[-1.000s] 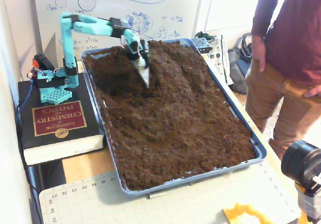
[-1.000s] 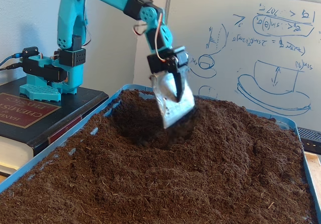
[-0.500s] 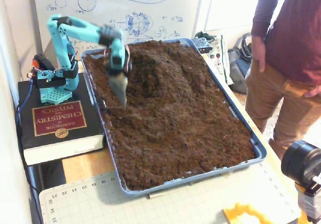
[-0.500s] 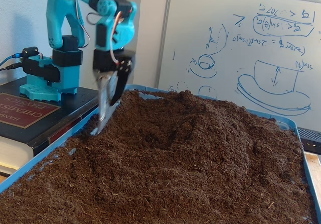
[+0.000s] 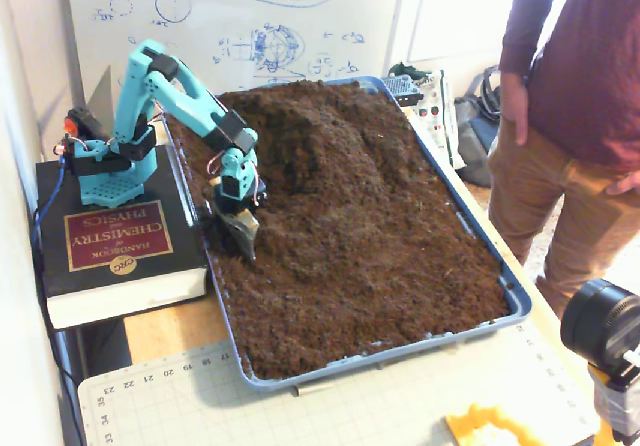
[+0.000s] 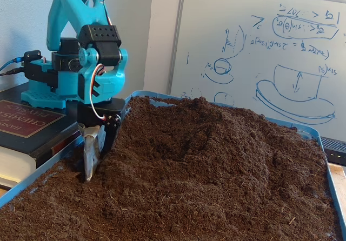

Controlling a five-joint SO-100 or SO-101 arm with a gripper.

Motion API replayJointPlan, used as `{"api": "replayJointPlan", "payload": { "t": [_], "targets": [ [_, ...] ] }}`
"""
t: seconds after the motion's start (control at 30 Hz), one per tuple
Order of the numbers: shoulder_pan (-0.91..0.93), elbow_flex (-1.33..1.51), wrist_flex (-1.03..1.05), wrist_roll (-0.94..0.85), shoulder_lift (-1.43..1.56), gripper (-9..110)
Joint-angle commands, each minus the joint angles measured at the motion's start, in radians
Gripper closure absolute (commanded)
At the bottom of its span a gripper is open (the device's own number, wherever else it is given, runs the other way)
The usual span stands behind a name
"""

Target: Build a berm.

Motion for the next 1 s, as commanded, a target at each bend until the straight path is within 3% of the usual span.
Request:
{"api": "replayJointPlan", "payload": {
  "t": [0.0,0.37,0.67,0.97],
  "targets": [
    [0.015,-0.067,-0.11,0.026,-0.097,101],
    [-0.14,-0.227,-0.129,0.41,-0.098,101],
    [-0.313,-0.256,-0.115,0.426,-0.084,101],
    [-0.354,-0.258,-0.118,0.439,0.0,101]
  ]
}}
